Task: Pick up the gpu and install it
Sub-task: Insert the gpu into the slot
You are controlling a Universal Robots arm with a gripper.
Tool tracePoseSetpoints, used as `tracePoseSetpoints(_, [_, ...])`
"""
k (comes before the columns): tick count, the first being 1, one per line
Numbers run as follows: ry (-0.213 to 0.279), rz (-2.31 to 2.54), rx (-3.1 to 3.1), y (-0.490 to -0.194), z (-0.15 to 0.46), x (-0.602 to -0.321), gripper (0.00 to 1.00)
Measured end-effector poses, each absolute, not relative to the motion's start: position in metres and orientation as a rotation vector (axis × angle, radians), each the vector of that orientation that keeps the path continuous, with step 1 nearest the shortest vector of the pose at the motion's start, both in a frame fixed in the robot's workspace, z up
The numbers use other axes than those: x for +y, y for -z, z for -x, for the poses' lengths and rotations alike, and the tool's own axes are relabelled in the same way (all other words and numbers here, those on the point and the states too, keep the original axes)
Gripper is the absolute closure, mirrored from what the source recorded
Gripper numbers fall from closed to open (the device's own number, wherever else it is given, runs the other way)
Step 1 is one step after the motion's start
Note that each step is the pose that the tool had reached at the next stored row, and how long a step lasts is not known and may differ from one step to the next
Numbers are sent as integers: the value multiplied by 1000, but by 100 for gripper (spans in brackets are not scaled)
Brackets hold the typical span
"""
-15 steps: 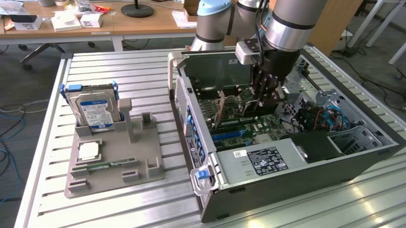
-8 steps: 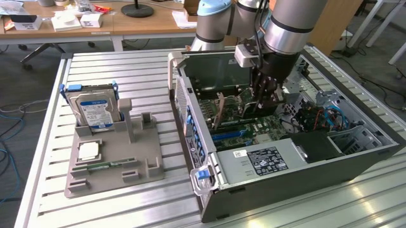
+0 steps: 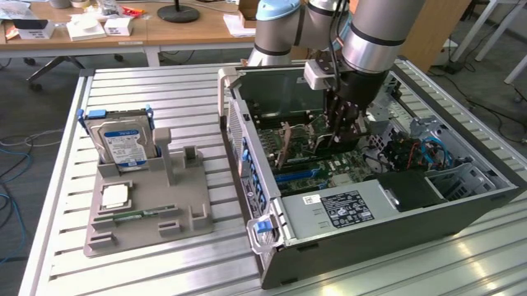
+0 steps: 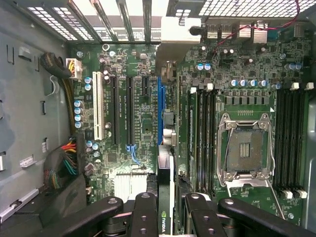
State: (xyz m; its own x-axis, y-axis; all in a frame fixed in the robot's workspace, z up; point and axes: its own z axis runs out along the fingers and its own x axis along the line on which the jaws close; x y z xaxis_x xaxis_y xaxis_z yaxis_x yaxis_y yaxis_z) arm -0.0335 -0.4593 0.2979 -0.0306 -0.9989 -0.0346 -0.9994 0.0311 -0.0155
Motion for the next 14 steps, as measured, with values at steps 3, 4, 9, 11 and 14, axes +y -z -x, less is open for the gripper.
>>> tracePoseSetpoints(3, [-20,2162,2230,-298,36,-459,73])
tracePoseSetpoints(4, [-20,2162,2230,-298,37,-459,73])
tracePoseSetpoints(9, [-20,2162,2230,-298,39,-459,73])
tracePoseSetpoints(11, [-20,2162,2230,-298,39,-459,73])
tracePoseSetpoints(14, [-20,2162,2230,-295,40,-459,73])
